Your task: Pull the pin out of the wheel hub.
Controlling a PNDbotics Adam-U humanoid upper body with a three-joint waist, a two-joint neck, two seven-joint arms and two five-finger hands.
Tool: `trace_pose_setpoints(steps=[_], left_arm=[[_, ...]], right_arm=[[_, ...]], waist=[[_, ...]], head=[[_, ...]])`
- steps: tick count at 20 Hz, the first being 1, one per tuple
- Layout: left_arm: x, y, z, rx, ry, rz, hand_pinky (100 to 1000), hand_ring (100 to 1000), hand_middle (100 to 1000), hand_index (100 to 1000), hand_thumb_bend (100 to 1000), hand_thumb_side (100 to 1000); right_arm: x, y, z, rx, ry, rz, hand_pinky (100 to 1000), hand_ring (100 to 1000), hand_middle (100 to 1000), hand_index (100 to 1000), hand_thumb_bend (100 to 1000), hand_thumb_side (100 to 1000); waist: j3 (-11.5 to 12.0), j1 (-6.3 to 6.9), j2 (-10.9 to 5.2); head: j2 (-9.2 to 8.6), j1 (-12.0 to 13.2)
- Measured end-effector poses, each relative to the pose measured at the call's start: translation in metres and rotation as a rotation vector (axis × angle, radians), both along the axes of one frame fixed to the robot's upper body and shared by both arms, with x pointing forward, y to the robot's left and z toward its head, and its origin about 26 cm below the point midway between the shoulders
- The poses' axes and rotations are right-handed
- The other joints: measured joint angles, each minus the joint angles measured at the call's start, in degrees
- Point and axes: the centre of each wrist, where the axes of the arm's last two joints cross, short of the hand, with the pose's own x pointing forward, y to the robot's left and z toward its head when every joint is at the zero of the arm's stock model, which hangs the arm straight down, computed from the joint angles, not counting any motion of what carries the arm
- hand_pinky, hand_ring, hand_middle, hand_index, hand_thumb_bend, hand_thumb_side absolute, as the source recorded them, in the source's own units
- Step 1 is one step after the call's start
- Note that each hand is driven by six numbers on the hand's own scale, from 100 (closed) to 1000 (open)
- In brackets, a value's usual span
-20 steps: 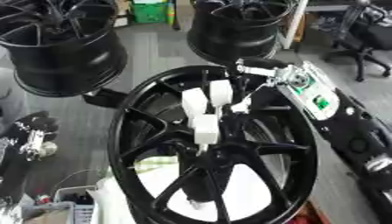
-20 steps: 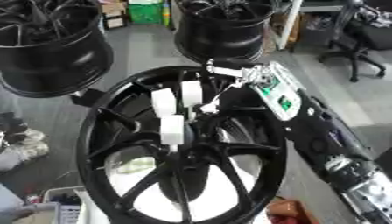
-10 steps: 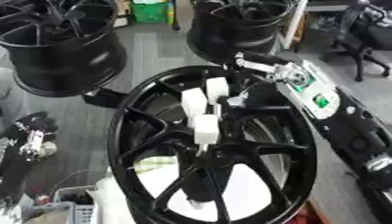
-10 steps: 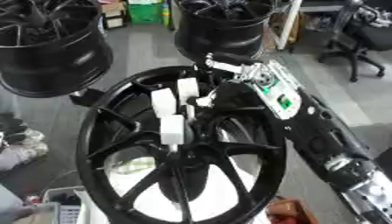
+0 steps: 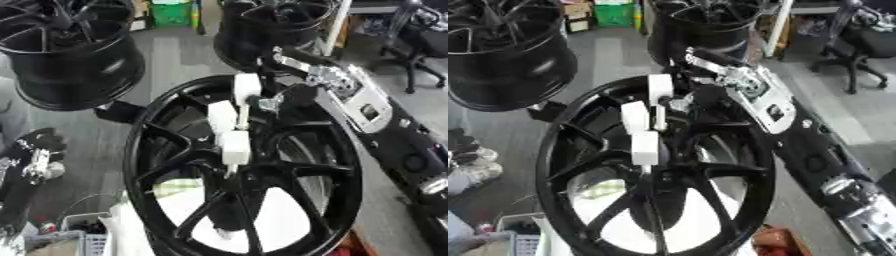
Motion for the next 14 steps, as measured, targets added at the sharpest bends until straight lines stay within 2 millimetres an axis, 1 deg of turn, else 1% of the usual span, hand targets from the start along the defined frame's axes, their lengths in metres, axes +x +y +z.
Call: trace_pose_setpoints(steps=[1,8,11,14], left_arm=[[0.000,0.000,0.000,0.000,0.000,0.000,760,728,668,791,160,598],[0.000,0.000,0.000,0.000,0.000,0.000,760,728,668,791,160,598],[0.000,0.000,0.000,0.000,0.001,0.001,760,728,668,791,160,597],[-0.001,0.001,-0.001,0.000,0.003,0.004,760,728,668,791,160,598]], right_arm=[[-0.001,0.000,0.003,0.020,-0.006,0.000,519,318,461,535,208,372],[-0.009,-0.008,0.030,0.122,-0.073,-0.017,518,315,457,529,209,369],[-0.015,-0.018,0.045,0.153,-0.116,-0.032,520,317,457,529,210,372],[-0.025,-0.037,0.057,0.188,-0.153,-0.066,522,318,459,530,210,375]], waist=[[0.0,0.00,-0.01],[-0.4,-0.05,-0.10],[-0.6,-0.11,-0.11],[-1.2,-0.42,-0.11]], head=[[0.00,0.0],[0.00,0.0],[0.00,0.1],[0.00,0.4]])
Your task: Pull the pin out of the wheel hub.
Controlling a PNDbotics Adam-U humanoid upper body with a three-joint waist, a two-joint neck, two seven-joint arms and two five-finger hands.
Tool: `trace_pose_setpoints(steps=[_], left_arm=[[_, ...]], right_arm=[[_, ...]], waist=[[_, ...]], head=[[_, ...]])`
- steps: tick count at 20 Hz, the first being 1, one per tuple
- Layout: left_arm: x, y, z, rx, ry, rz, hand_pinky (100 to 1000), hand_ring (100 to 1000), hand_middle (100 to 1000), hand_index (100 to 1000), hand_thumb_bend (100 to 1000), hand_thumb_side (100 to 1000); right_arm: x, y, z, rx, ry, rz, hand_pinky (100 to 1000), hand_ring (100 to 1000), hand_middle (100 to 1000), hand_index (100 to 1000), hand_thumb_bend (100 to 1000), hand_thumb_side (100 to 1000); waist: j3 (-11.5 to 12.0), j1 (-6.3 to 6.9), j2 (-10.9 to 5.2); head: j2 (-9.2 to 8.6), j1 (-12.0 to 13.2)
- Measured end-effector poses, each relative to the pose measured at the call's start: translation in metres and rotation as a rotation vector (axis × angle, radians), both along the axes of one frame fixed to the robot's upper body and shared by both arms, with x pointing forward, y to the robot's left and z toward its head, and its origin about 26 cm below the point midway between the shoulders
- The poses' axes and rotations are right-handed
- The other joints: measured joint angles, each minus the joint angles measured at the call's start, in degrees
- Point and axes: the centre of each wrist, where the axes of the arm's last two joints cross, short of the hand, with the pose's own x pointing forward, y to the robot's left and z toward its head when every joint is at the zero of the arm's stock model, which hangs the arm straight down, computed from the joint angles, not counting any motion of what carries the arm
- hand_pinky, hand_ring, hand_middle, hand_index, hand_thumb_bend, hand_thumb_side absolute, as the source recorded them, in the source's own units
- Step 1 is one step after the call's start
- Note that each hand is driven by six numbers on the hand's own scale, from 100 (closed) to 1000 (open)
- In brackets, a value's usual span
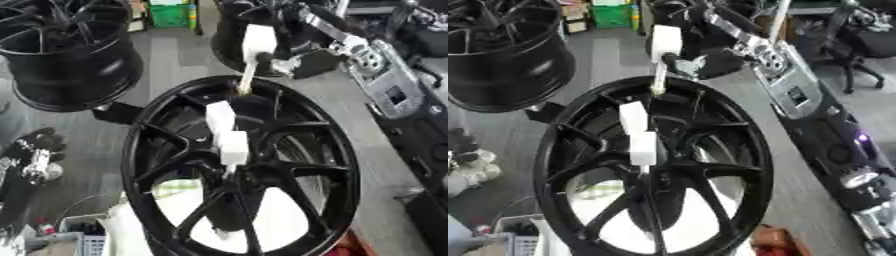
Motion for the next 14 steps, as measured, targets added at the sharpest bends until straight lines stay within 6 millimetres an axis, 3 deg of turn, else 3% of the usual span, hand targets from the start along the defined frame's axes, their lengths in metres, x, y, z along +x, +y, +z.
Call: trace_pose_setpoints(steps=[3,6,10,14], left_arm=[[0.000,0.000,-0.001,0.000,0.001,0.005,760,727,667,791,160,598],[0.000,0.002,0.000,-0.001,0.001,0.014,760,727,667,790,161,597],[-0.001,0.003,0.000,-0.002,-0.001,0.024,760,727,667,790,160,597],[-0.001,0.004,0.000,-0.002,-0.003,0.034,760,727,667,791,160,598]], right_arm=[[-0.015,-0.029,0.006,0.031,-0.029,-0.072,523,320,460,531,210,376],[-0.036,-0.062,-0.001,0.081,-0.040,-0.177,522,321,460,531,217,378],[-0.067,-0.101,-0.025,0.185,-0.047,-0.359,538,339,467,540,224,381],[-0.099,-0.132,-0.059,0.235,-0.049,-0.607,598,422,546,655,243,395]], waist=[[-0.5,-0.28,0.00],[-1.0,-0.33,0.00],[-1.7,-0.33,0.02],[-2.4,-0.31,0.11]], head=[[0.00,0.4],[0.00,0.8],[0.00,1.7],[0.00,2.2]])
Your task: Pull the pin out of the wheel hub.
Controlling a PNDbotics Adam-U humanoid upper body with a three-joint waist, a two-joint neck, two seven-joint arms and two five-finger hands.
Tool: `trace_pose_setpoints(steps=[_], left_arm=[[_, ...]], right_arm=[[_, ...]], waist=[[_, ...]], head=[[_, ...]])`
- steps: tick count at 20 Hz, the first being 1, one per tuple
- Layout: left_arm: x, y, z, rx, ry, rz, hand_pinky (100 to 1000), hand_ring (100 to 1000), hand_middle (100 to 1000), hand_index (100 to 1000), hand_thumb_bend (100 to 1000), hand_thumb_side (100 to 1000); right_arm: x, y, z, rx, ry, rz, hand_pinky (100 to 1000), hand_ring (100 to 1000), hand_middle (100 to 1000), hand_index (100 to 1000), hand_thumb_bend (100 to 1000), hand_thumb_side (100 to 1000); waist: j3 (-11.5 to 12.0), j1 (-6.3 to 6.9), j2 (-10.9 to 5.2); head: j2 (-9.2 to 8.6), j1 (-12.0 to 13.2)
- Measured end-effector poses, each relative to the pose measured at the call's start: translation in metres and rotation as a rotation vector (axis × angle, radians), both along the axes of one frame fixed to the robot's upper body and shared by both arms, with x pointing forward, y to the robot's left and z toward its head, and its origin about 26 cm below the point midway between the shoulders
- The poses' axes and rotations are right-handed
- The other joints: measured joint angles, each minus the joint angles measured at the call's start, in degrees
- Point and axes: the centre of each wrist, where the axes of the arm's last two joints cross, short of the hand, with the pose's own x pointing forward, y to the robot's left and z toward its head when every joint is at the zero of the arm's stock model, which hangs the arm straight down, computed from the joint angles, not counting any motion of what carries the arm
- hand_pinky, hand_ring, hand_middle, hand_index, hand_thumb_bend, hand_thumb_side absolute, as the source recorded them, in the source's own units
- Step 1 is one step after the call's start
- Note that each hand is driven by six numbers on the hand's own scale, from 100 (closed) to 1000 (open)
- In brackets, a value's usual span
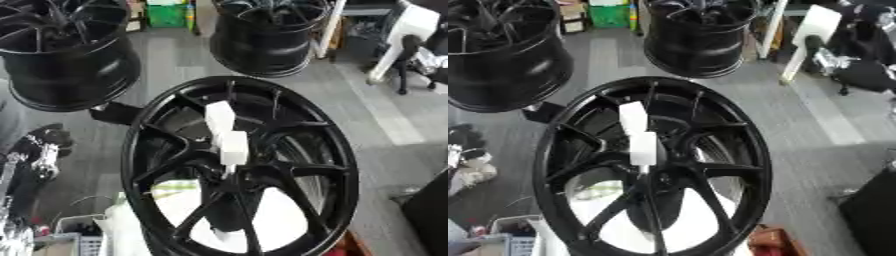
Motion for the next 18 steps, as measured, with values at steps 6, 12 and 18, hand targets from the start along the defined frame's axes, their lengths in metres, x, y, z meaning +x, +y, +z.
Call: trace_pose_setpoints(steps=[6,12,18], left_arm=[[0.000,0.002,0.000,-0.001,-0.002,0.013,760,727,667,790,160,597],[0.000,0.003,0.001,0.001,-0.003,0.021,760,728,668,791,159,598],[0.000,0.003,0.001,0.001,-0.004,0.022,760,728,668,791,158,598]], right_arm=[[-0.043,-0.024,-0.066,0.095,0.099,-0.408,637,503,679,805,273,379],[-0.074,-0.023,-0.115,0.274,0.132,-0.650,641,518,698,813,280,378],[-0.079,-0.012,-0.130,0.374,0.104,-0.692,638,516,680,802,269,369]], waist=[[-0.4,0.34,0.41],[-0.7,0.36,0.42],[-0.7,0.39,0.40]], head=[[0.00,0.7],[0.00,0.7],[0.00,0.5]])
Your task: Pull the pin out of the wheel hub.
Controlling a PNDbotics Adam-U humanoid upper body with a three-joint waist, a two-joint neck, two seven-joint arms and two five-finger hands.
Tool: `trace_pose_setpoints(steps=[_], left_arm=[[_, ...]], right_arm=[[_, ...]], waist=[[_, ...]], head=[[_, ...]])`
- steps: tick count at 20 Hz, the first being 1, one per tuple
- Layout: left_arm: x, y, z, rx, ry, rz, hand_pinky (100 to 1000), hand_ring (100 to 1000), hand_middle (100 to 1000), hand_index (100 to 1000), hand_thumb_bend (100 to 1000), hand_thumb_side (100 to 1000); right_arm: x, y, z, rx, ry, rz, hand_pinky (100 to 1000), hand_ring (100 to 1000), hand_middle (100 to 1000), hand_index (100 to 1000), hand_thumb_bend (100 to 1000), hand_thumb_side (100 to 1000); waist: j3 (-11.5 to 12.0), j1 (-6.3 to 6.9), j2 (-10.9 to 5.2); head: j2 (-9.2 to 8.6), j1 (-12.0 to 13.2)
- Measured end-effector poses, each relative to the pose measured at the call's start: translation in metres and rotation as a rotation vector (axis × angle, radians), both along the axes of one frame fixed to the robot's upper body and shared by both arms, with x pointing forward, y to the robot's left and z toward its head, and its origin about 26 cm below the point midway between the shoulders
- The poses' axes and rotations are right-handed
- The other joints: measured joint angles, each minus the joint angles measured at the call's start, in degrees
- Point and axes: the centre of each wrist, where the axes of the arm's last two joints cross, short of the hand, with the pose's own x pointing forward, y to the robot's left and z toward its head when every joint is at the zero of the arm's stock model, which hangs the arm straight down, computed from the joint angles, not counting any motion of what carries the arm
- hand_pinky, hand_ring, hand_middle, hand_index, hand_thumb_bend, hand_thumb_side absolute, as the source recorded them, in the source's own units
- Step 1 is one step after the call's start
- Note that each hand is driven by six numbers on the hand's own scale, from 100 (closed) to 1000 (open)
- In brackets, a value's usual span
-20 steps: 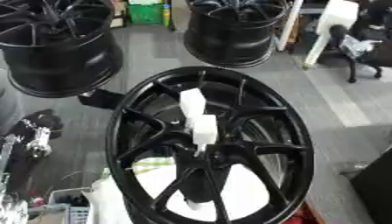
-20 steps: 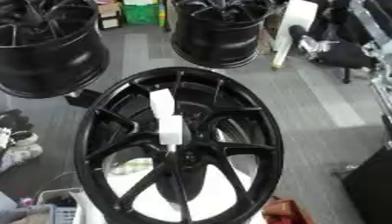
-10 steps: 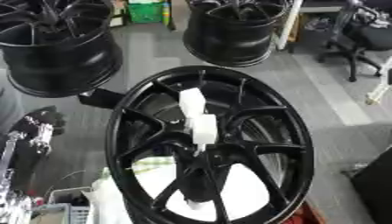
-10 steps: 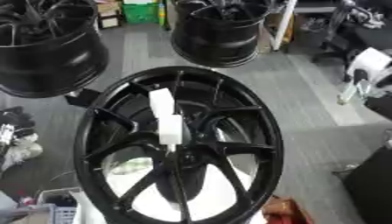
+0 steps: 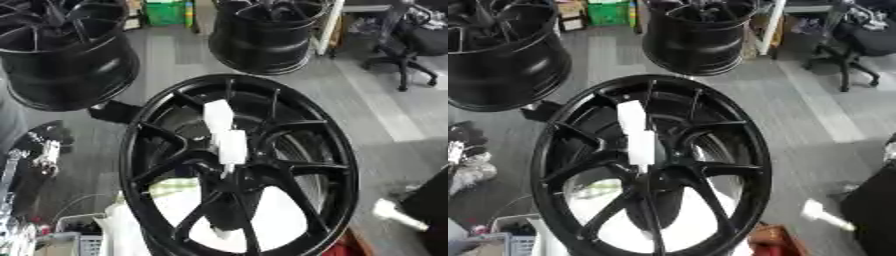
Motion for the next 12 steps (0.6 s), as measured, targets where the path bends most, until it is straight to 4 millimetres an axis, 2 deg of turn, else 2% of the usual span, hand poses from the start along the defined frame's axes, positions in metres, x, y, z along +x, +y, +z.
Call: trace_pose_setpoints(steps=[12], left_arm=[[0.001,0.000,0.001,0.000,-0.003,0.000,760,729,669,791,156,598]], right_arm=[[0.007,0.025,0.005,0.075,-0.099,0.091,637,516,662,788,234,345]], waist=[[0.0,0.10,0.17]], head=[[0.00,0.0]])
